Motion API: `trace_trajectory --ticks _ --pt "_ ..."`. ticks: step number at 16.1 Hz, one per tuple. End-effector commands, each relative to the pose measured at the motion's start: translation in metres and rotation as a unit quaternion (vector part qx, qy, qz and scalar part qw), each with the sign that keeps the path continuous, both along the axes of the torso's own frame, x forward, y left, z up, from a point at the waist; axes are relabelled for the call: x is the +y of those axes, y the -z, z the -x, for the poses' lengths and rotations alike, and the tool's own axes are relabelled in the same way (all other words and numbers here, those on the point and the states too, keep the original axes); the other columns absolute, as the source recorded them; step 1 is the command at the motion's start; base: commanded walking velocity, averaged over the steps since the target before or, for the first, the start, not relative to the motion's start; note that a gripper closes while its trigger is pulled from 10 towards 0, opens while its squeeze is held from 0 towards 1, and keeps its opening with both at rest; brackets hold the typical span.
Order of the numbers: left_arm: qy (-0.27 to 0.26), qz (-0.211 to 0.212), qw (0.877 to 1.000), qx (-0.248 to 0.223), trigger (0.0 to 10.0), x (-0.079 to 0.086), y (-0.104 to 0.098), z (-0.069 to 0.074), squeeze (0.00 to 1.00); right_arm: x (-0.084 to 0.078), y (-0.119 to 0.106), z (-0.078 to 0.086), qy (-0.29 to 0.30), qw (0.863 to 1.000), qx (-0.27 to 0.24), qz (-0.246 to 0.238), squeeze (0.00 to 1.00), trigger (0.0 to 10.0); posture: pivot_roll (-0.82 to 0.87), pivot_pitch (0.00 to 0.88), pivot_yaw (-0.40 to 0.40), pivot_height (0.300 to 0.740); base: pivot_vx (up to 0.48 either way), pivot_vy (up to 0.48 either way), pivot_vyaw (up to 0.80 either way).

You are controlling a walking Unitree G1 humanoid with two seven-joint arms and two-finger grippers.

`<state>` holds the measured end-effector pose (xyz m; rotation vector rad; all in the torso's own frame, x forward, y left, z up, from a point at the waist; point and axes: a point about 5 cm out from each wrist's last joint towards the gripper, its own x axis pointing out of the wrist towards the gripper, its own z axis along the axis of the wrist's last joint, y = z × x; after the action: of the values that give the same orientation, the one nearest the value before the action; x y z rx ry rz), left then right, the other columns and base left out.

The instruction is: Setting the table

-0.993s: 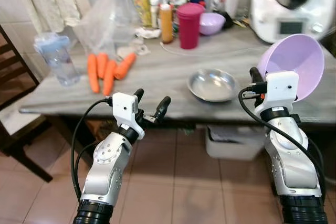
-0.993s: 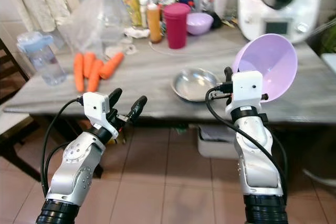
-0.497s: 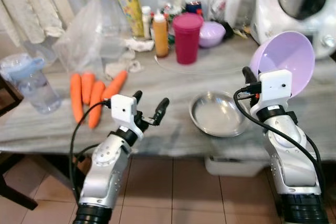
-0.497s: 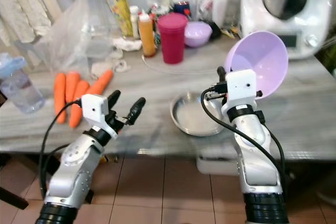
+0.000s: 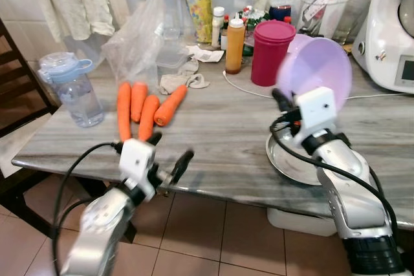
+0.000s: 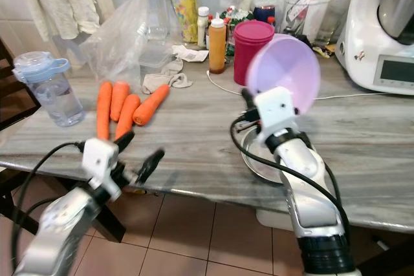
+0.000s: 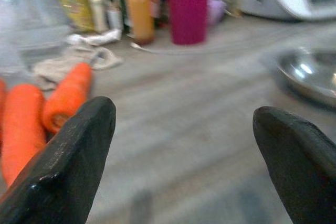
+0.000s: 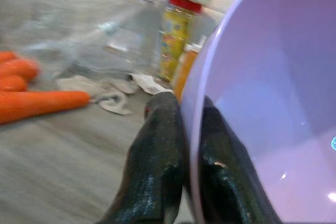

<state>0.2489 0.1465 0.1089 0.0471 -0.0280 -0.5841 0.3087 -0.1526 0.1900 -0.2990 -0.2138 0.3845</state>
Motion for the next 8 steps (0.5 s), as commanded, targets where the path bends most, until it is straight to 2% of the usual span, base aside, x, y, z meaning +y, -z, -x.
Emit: trace_trajectory --ticks 1,2,5,8 --pt "0.025 -0.015 0.999 -0.012 10.0 -0.002 -0.004 0.003 0.0 0.005 -0.003 -0.003 -0.027 1.0 0.008 0.01 0.0 10.0 -0.2 0.053 0.038 0.74 0.0 0.0 0.0" --pt "0.036 -0.019 0.999 -0.007 10.0 -0.002 -0.003 0.006 0.0 0.011 0.0 -0.004 -0.058 0.998 0.034 0.023 0.0 10.0 -0.2 0.053 0.038 0.74 0.0 0.0 0.0" --pt "0.048 -0.023 0.999 -0.007 10.0 -0.004 -0.003 0.008 0.0 0.015 0.011 -0.003 -0.089 0.991 0.091 0.046 0.0 10.0 -0.19 0.054 0.03 0.74 0.0 0.0 0.0" --pt "0.069 -0.019 0.997 -0.009 10.0 -0.007 -0.004 0.01 0.0 0.021 0.019 0.001 -0.128 0.983 0.119 0.051 0.0 10.0 -0.19 0.054 0.026 0.74 0.0 0.0 0.0"
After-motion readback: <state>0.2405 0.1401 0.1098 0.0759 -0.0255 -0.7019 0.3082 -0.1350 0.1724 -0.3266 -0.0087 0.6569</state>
